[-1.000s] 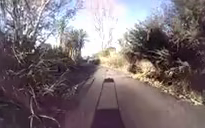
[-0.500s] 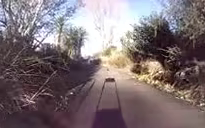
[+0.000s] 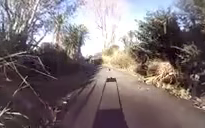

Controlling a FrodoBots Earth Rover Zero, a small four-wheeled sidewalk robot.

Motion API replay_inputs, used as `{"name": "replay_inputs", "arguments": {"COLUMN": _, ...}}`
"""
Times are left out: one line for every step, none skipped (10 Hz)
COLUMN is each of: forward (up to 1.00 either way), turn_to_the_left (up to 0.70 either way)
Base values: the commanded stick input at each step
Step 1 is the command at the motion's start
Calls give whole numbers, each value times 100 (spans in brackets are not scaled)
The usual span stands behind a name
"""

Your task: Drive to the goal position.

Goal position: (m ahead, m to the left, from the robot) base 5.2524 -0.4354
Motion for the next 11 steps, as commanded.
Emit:
{"name": "replay_inputs", "arguments": {"forward": 85, "turn_to_the_left": 0}}
{"name": "replay_inputs", "arguments": {"forward": 85, "turn_to_the_left": 0}}
{"name": "replay_inputs", "arguments": {"forward": 85, "turn_to_the_left": 0}}
{"name": "replay_inputs", "arguments": {"forward": 85, "turn_to_the_left": 0}}
{"name": "replay_inputs", "arguments": {"forward": 85, "turn_to_the_left": 0}}
{"name": "replay_inputs", "arguments": {"forward": 85, "turn_to_the_left": 0}}
{"name": "replay_inputs", "arguments": {"forward": 85, "turn_to_the_left": 0}}
{"name": "replay_inputs", "arguments": {"forward": 85, "turn_to_the_left": 0}}
{"name": "replay_inputs", "arguments": {"forward": 85, "turn_to_the_left": 0}}
{"name": "replay_inputs", "arguments": {"forward": 85, "turn_to_the_left": 0}}
{"name": "replay_inputs", "arguments": {"forward": 85, "turn_to_the_left": 0}}
